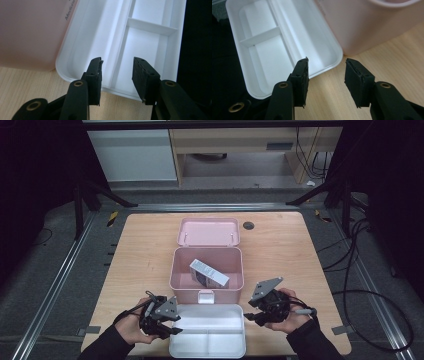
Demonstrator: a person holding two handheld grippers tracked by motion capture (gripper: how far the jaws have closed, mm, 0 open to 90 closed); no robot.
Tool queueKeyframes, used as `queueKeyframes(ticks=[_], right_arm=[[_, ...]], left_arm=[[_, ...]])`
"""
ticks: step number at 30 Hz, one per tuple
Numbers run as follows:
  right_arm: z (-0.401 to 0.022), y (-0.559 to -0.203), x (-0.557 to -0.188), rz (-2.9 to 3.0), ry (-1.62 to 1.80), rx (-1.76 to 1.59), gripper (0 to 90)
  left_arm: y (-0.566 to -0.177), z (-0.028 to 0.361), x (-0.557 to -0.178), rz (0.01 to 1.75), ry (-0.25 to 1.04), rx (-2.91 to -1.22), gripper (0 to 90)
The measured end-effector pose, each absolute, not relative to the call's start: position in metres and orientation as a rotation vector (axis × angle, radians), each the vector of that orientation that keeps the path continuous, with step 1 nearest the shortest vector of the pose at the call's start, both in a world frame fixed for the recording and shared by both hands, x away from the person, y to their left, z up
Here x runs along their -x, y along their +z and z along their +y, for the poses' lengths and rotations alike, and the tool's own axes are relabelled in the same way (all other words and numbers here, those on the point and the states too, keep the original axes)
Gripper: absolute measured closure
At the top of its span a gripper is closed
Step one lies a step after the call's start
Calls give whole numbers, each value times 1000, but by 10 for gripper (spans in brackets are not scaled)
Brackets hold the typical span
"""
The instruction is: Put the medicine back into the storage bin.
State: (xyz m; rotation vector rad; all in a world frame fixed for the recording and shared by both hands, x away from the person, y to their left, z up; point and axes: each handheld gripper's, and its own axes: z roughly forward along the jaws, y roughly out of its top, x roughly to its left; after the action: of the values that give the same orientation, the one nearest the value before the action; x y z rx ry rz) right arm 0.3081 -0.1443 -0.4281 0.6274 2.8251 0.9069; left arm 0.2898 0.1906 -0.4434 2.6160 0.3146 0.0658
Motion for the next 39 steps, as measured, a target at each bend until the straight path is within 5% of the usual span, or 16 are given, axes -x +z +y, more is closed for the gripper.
queueKeyframes(ticks=[39], right_arm=[[-85,-486,-302,3069,562,-372,834]], left_arm=[[-480,172,-296,185,49,-2805,772]])
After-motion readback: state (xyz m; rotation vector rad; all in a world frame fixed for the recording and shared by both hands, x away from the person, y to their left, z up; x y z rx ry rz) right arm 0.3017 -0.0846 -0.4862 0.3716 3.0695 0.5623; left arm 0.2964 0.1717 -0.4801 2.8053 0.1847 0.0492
